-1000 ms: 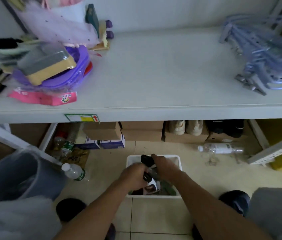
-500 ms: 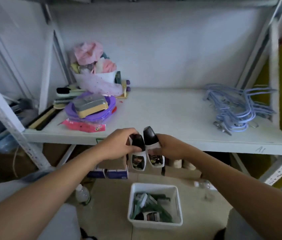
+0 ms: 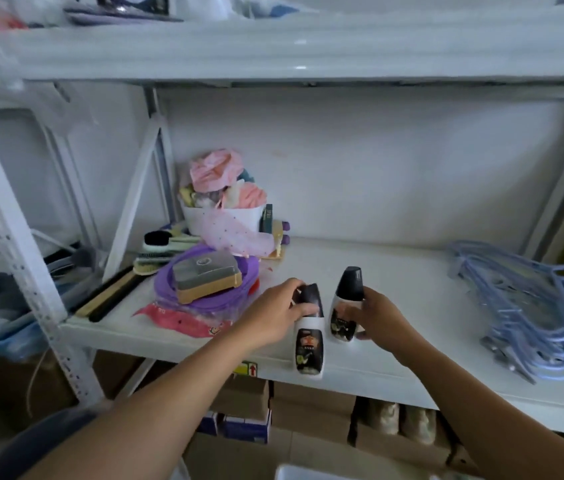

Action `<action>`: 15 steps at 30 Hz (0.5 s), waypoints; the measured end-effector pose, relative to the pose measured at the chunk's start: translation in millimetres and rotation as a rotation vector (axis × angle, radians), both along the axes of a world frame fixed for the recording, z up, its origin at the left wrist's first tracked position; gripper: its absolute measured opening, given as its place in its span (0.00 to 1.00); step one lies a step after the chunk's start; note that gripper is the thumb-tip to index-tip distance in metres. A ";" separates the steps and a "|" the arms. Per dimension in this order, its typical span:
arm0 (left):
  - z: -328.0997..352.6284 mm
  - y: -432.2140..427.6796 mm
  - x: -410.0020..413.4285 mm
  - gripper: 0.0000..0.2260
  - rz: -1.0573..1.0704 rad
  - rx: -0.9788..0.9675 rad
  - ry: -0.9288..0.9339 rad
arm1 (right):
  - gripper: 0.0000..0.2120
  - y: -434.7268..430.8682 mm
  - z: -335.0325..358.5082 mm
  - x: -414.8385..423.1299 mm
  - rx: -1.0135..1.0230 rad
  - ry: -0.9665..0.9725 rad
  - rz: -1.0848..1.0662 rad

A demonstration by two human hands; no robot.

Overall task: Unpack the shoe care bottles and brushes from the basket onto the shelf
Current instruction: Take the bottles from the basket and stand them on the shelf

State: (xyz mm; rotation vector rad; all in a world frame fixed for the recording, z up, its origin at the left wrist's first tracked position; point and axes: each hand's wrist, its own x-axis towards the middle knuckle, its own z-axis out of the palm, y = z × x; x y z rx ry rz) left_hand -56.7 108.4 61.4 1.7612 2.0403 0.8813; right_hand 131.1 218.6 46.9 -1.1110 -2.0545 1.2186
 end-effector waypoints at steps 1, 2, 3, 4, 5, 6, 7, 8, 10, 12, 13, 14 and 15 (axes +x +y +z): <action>0.8 12.5 1.0 0.20 -0.007 0.010 -0.010 | 0.12 8.9 -2.7 -8.2 -0.005 0.023 -0.007; 2.1 25.2 1.6 0.19 -0.007 0.034 -0.019 | 0.11 17.8 -5.3 -16.5 0.014 0.025 -0.011; 3.4 38.8 1.4 0.17 -0.001 0.069 -0.030 | 0.10 27.8 -8.4 -25.3 0.033 0.028 -0.016; 4.4 52.7 0.1 0.16 0.012 0.109 -0.042 | 0.09 38.0 -10.9 -33.5 0.046 0.024 -0.030; 3.7 67.3 -3.6 0.15 0.030 0.144 -0.044 | 0.10 48.5 -13.3 -41.0 0.051 0.019 -0.041; 2.6 80.6 -7.6 0.14 0.049 0.178 -0.038 | 0.11 60.2 -16.2 -47.1 0.053 0.009 -0.054; 0.2 94.0 -12.9 0.14 0.069 0.207 -0.021 | 0.13 72.7 -19.0 -52.6 0.060 0.006 -0.060; -2.8 107.0 -19.3 0.15 0.087 0.238 -0.006 | 0.15 84.7 -20.9 -57.2 0.076 -0.013 -0.058; -8.2 131.3 -31.7 0.16 0.120 0.292 -0.020 | 0.18 106.5 -23.1 -64.5 0.102 -0.044 -0.053; -13.3 152.3 -43.7 0.17 0.152 0.330 -0.055 | 0.19 122.5 -23.4 -72.9 0.117 -0.036 -0.068; -15.6 160.4 -48.6 0.18 0.172 0.342 -0.066 | 0.19 128.0 -24.2 -77.7 0.125 -0.032 -0.079; -17.5 168.0 -52.9 0.20 0.189 0.359 -0.074 | 0.19 132.5 -24.8 -82.0 0.127 -0.032 -0.097; -19.5 174.2 -55.7 0.23 0.205 0.368 -0.076 | 0.18 136.7 -26.1 -86.2 0.125 -0.026 -0.116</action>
